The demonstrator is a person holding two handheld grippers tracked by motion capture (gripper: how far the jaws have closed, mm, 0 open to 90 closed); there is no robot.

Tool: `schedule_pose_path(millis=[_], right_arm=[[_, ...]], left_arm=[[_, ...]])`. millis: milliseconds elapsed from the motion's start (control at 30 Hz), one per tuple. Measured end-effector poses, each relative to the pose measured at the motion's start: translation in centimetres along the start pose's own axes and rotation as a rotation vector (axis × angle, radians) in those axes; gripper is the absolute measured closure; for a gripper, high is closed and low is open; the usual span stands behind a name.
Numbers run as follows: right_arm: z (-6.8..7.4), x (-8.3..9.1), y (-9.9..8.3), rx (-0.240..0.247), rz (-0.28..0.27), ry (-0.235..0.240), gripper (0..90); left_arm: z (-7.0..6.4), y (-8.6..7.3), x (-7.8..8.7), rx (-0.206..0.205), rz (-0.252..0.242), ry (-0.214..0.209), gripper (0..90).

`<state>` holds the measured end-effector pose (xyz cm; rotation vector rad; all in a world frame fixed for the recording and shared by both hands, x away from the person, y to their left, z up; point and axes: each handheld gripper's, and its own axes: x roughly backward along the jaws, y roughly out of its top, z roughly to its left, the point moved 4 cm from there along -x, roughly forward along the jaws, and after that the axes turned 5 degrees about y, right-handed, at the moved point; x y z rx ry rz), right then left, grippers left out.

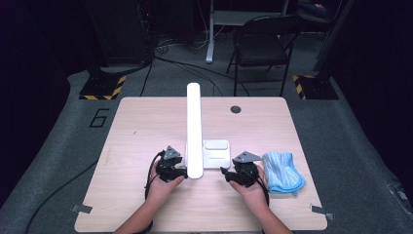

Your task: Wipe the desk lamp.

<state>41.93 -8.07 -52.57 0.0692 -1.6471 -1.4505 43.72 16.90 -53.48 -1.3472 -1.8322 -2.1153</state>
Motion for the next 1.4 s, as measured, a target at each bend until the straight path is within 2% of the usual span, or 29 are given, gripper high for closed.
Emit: schedule_pose_path(millis=[67,133,233,333,500,533,767,833,867,900,1000,1067,1133,1200,1400], right_arm=[[0.1,0.8,-0.1,0.000,-0.007,0.013,38.7],[0.2,1.5,-0.1,0.004,-0.021,0.024,38.4],[0.2,2.6,-0.2,0.001,-0.046,0.045,38.2],[0.0,3.5,-0.3,0.002,-0.053,0.054,37.8],[-0.1,3.9,-0.7,-0.002,-0.059,0.064,37.4],[-0.3,4.1,-0.8,0.006,-0.048,0.067,37.3],[-0.8,5.1,-1.2,-0.018,-0.062,0.065,37.1],[-1.1,5.3,-1.4,-0.027,-0.065,0.060,37.1],[-1.2,5.3,-1.5,-0.032,-0.070,0.064,37.1],[-1.3,5.3,-1.6,-0.050,-0.069,0.063,37.1],[-1.5,5.3,-2.0,-0.051,-0.057,0.056,37.1],[-1.5,5.3,-2.2,-0.038,-0.053,0.047,37.1],[-1.4,5.3,-2.3,-0.047,-0.053,0.041,37.1],[-1.3,5.2,-2.3,-0.039,-0.059,0.048,37.1],[-1.6,5.3,-2.4,-0.025,-0.080,0.055,37.1]], left_arm=[[0.2,0.1,0.5,0.008,-0.011,0.003,32.2],[0.3,0.1,1.1,0.047,-0.026,0.001,32.1],[0.5,0.1,1.8,0.070,-0.044,0.000,31.9],[1.0,0.0,2.6,0.089,-0.038,-0.002,31.9],[1.8,-0.6,3.7,0.080,-0.030,0.009,31.9],[1.8,-0.7,3.8,0.089,-0.030,0.009,31.9],[2.3,-1.5,5.2,0.108,-0.040,0.016,31.9],[2.6,-1.8,5.4,0.082,-0.031,0.020,31.9],[2.6,-2.0,5.5,0.081,-0.019,0.016,31.9],[2.6,-2.1,5.6,0.080,-0.019,0.014,31.9],[2.8,-2.3,5.8,0.082,-0.017,0.018,31.9],[3.0,-2.4,5.9,0.085,-0.017,0.020,31.9],[3.1,-2.5,5.7,0.092,-0.024,0.027,31.9],[3.2,-2.4,5.6,0.084,-0.014,0.019,31.8],[3.1,-2.4,5.2,0.096,-0.016,0.022,29.2]])
